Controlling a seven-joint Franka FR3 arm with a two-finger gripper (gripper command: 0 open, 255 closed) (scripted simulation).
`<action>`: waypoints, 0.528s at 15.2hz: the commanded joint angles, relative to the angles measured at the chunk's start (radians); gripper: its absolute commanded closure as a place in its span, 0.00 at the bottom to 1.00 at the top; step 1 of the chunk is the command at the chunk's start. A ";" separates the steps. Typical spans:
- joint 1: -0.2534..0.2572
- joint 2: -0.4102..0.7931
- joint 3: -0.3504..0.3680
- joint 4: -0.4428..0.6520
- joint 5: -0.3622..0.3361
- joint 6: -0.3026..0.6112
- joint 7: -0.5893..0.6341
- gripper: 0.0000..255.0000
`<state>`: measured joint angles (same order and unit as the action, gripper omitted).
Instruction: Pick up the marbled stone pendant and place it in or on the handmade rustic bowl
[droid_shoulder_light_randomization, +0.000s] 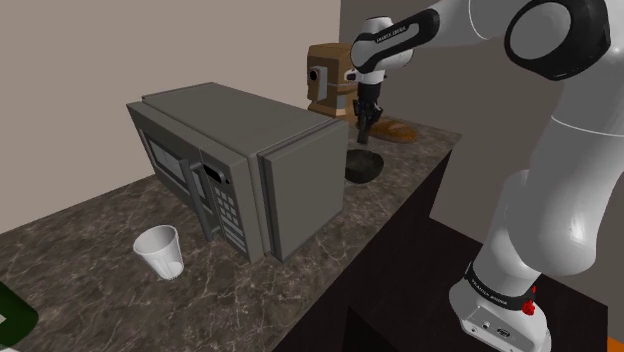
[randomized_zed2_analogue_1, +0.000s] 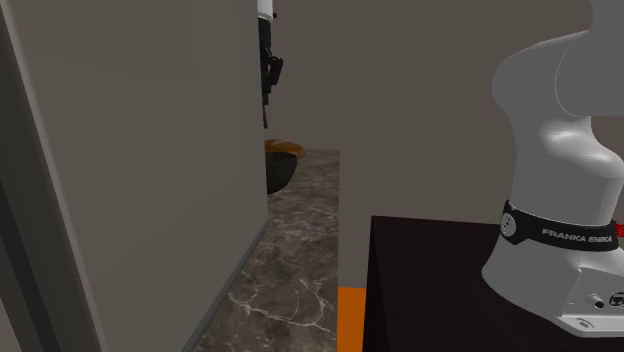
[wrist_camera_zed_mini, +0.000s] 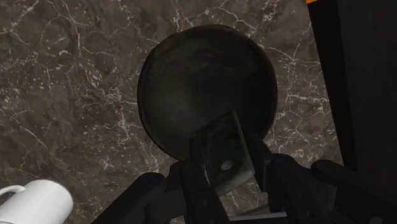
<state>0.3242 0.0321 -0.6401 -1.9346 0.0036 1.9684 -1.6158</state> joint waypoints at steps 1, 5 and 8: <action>-0.002 0.012 -0.001 -0.015 0.008 0.025 -0.006 1.00; -0.004 0.030 -0.001 -0.052 0.021 0.077 -0.014 1.00; -0.006 0.047 -0.001 -0.077 0.032 0.115 -0.022 1.00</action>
<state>0.3194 0.0689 -0.6411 -2.0042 0.0289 2.0676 -1.6328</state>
